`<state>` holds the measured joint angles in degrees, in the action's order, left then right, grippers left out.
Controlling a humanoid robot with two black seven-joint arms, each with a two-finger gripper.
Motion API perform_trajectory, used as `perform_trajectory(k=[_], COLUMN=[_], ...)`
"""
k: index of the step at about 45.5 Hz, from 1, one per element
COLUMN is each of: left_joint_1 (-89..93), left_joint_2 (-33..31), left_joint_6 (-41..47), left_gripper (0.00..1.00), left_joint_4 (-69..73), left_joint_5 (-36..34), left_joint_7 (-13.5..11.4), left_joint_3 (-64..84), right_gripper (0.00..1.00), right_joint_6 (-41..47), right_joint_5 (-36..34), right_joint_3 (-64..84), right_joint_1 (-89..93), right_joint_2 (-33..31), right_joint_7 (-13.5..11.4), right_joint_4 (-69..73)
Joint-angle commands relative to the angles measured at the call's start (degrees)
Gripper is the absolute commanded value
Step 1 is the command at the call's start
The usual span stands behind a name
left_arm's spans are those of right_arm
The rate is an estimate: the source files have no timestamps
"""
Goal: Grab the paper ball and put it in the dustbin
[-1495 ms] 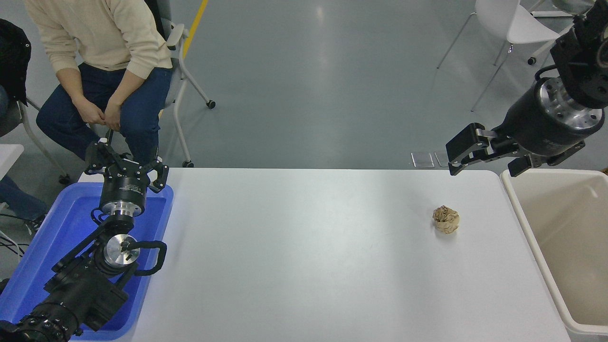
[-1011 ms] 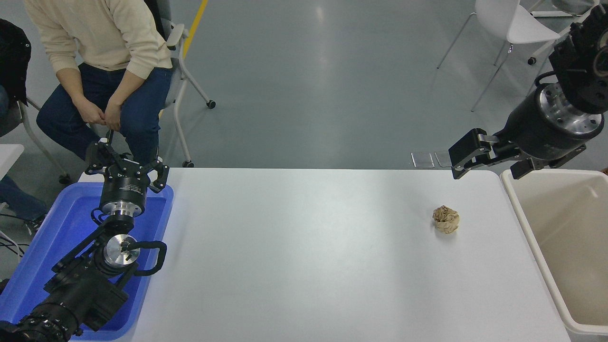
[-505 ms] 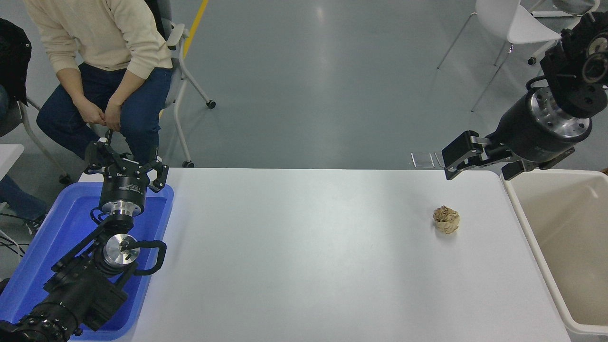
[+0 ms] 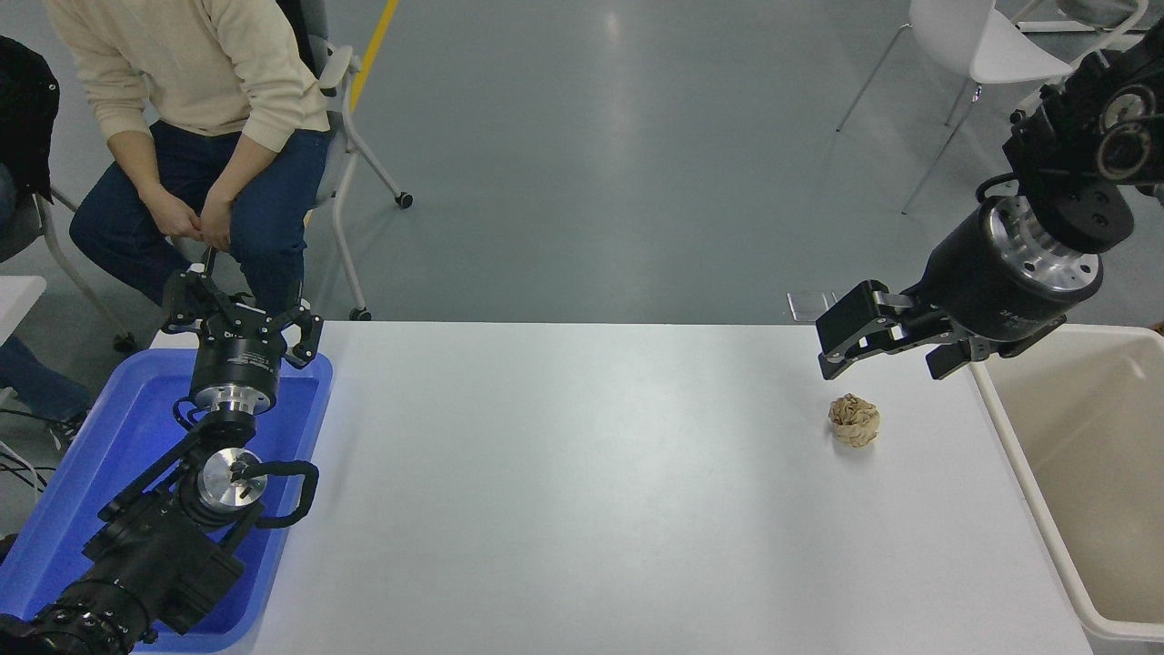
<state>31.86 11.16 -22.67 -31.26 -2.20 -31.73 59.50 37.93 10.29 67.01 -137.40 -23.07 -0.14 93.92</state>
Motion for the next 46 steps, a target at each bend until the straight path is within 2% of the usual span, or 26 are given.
perform_trajectory(k=[1,8,14,26,46], left_joint_1=[-0.04,0.05,0.05,0.05,0.05], left_joint_2=[0.00,0.00,0.00,0.00,0.00], left_joint_6=[0.00,0.00,0.00,0.00,0.00], left_gripper=[0.99,0.99,0.99,0.99,0.99], left_joint_4=[0.06,-0.03,-0.03,0.06,-0.03], left_joint_5=[0.00,0.00,-0.09,0.00,0.00], left_joint_7=[0.00,0.00,0.00,0.00,0.00], left_joint_3=[0.00,0.00,0.00,0.00,0.00], right_gripper=[1.00,1.00,1.00,1.00,1.00], right_joint_6=[0.13,-0.66,-3.29,-15.77,-26.41], right_joint_5=[1.40,2.98,9.48,21.17,22.67], right_joint_3=[-1.00,-1.17,-3.02,-5.48,-14.27], right_joint_1=[1.26,3.10,9.95,27.87,55.65], right_joint_2=[-0.22,-0.22,0.13,1.62,3.55], right_joint_7=[0.05,0.05,0.05,0.05,0.05], right_joint_4=[0.13,-0.84,-8.65,-21.57,-45.65])
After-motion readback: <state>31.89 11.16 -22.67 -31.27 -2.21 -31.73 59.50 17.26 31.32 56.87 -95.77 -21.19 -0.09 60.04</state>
